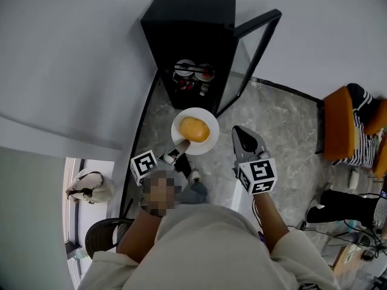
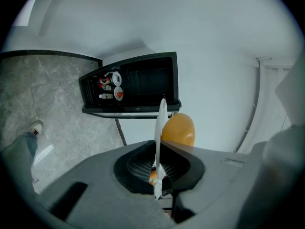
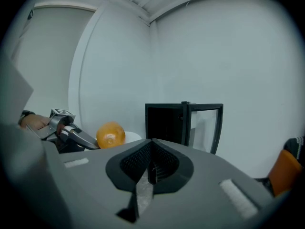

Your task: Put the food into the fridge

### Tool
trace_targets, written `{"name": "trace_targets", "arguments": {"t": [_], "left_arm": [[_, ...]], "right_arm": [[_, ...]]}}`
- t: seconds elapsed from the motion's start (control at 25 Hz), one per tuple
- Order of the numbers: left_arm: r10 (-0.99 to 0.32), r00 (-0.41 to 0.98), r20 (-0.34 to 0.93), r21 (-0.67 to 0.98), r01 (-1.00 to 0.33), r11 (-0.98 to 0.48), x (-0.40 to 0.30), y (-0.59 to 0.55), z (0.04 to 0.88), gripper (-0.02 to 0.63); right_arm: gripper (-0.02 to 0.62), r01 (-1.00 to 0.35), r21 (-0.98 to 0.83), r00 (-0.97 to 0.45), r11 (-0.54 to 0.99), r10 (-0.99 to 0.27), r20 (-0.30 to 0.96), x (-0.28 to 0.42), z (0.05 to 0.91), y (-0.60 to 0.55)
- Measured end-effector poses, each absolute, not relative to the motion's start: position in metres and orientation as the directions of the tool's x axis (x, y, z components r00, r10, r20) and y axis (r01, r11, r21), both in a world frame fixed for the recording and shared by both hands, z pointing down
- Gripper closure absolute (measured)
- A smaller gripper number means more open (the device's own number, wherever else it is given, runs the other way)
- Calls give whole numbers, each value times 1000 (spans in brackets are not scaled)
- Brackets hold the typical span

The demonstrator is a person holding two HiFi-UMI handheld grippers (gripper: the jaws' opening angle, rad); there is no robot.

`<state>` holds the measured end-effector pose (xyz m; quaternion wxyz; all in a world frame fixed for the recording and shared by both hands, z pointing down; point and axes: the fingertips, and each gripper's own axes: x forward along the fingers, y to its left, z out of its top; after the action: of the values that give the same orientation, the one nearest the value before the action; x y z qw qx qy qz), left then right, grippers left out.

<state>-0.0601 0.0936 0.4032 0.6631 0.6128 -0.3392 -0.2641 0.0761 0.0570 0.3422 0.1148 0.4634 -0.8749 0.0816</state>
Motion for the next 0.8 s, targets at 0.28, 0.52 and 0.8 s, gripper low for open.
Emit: {"name": "trace_targets", "arguments": {"t": [0.28,0.52,0.8], "left_arm": [[-748,651,127,992,-69,109,-75,43,403,588],[-741,659,126,992,-71,105,-88,1,397,588],[-743,657,129,991,-65,114,-93,-51,401,588]], "right_arm": [[589,-835,-42,-537,549,-796,278,59,343,12],[591,-844,-48,-526,534,-806,273,47,340,-26],[589,-849,-62,-517,525,-801,302,45,352,-64]]}}
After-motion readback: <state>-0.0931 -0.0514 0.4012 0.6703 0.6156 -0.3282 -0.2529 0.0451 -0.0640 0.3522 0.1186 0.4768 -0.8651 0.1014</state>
